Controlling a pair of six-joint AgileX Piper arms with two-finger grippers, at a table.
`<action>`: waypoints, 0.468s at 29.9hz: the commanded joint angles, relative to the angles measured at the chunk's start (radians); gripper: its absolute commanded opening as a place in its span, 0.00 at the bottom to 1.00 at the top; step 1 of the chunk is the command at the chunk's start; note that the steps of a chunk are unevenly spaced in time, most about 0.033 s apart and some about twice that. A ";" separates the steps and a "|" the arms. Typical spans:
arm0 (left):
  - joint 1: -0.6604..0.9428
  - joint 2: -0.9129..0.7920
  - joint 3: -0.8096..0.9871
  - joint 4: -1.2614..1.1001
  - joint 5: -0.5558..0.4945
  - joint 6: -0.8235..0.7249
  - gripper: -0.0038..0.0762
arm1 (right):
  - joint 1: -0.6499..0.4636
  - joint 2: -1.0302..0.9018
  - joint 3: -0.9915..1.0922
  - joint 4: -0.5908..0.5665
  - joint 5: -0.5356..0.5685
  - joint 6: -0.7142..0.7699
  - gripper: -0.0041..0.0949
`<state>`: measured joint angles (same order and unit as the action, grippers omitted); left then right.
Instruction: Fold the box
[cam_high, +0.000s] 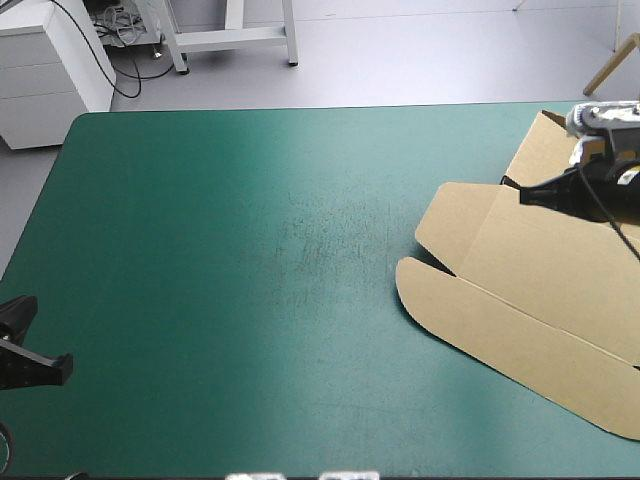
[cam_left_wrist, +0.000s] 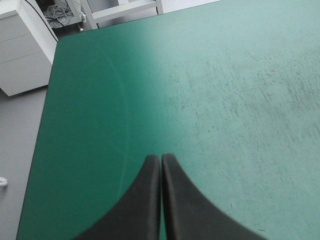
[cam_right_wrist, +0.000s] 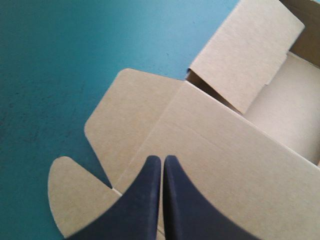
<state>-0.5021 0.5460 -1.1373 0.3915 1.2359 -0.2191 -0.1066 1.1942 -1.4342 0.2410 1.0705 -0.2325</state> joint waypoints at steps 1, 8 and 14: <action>-0.006 -0.032 0.063 -0.013 -0.128 -0.012 0.04 | 0.061 -0.147 0.083 0.009 -0.154 -0.025 0.04; -0.006 -0.168 0.301 -0.025 -0.313 -0.039 0.04 | 0.100 -0.388 0.327 -0.005 -0.331 -0.048 0.04; -0.006 -0.314 0.477 -0.025 -0.390 -0.065 0.04 | 0.100 -0.564 0.547 -0.024 -0.432 -0.055 0.04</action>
<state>-0.5029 0.2725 -0.6943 0.3537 0.9540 -0.2680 -0.0092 0.6967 -0.9422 0.2201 0.7525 -0.2687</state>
